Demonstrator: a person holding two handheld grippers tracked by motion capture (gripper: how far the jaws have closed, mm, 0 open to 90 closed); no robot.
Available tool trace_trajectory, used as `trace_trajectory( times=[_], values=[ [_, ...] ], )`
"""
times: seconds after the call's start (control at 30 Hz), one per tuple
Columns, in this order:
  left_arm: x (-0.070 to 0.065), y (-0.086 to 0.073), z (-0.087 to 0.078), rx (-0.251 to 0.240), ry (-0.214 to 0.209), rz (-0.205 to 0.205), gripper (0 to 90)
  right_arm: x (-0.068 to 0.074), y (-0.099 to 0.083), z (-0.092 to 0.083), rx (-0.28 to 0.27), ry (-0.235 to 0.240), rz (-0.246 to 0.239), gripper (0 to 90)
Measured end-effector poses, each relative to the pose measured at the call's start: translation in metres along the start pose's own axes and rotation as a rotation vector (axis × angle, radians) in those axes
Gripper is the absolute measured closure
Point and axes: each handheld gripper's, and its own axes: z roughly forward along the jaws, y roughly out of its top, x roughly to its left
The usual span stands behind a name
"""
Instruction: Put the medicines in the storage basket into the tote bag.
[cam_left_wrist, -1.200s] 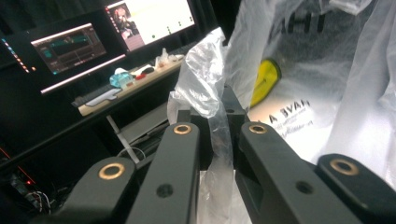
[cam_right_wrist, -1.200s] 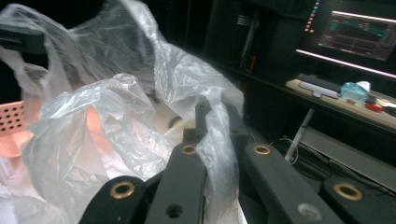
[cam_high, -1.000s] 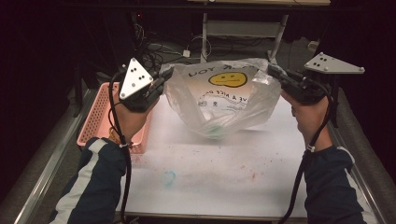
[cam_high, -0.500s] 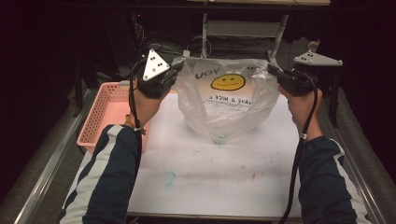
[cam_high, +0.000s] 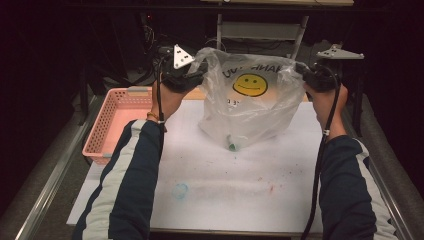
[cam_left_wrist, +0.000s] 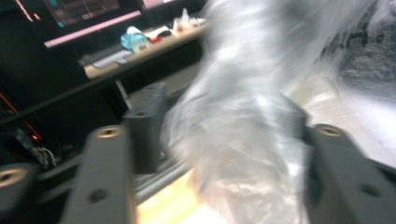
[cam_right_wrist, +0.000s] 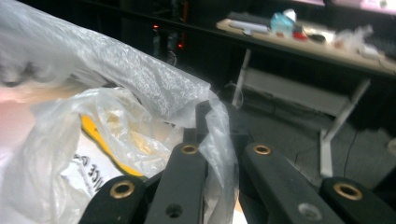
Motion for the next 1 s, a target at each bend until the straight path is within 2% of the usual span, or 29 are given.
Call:
trace_trajectory(
  times=[0.1,0.23,0.3,0.37,0.4,0.47,0.53,0.57,0.6,0.67,0.7,0.77,0.87,1.0],
  values=[
    [0.001,-0.002,0.005,0.003,0.016,-0.013,40.8,-0.017,-0.009,0.004,0.029,-0.045,0.035,90.0],
    [0.001,-0.003,0.009,0.006,-0.017,-0.022,40.4,-0.031,-0.015,0.007,0.044,-0.073,0.067,90.0],
    [0.002,-0.004,0.007,0.002,-0.031,-0.04,33.8,-0.033,-0.012,0.008,0.052,-0.095,0.053,90.0],
    [0.003,-0.007,0.006,-0.01,-0.058,-0.063,31.4,-0.035,-0.006,0.008,0.051,-0.104,0.047,90.0],
    [0.002,-0.009,0.007,-0.006,-0.079,-0.068,30.7,-0.035,-0.003,0.008,0.051,-0.11,0.041,90.0],
    [-0.003,-0.014,0.015,0.031,-0.093,-0.054,31.0,-0.032,0.005,0.009,0.055,-0.124,0.017,90.0],
    [-0.008,-0.017,0.022,0.06,-0.127,-0.038,39.2,-0.029,0.011,0.01,0.057,-0.125,0.005,90.0],
    [-0.009,-0.019,0.026,0.072,-0.148,-0.023,51.0,-0.027,0.014,0.011,0.054,-0.122,0.0,90.0],
    [-0.01,-0.02,0.029,0.082,-0.162,-0.009,68.4,-0.024,0.017,0.012,0.056,-0.121,-0.007,90.0],
    [-0.009,-0.02,0.032,0.094,-0.131,0.013,83.9,-0.018,0.024,0.015,0.058,-0.12,-0.03,90.0],
    [-0.006,-0.019,0.031,0.078,-0.105,0.009,85.5,-0.015,0.027,0.015,0.056,-0.118,-0.04,90.0],
    [0.001,-0.015,0.027,0.051,-0.071,-0.01,85.9,-0.01,0.035,0.015,0.047,-0.109,-0.051,90.0],
    [0.012,-0.006,0.019,0.006,-0.042,-0.044,86.0,-0.004,0.049,0.015,0.032,-0.09,-0.063,90.0],
    [0.017,0.011,0.009,-0.058,-0.004,-0.05,86.0,0.008,0.068,0.013,0.01,-0.077,-0.087,90.0]
  ],
)
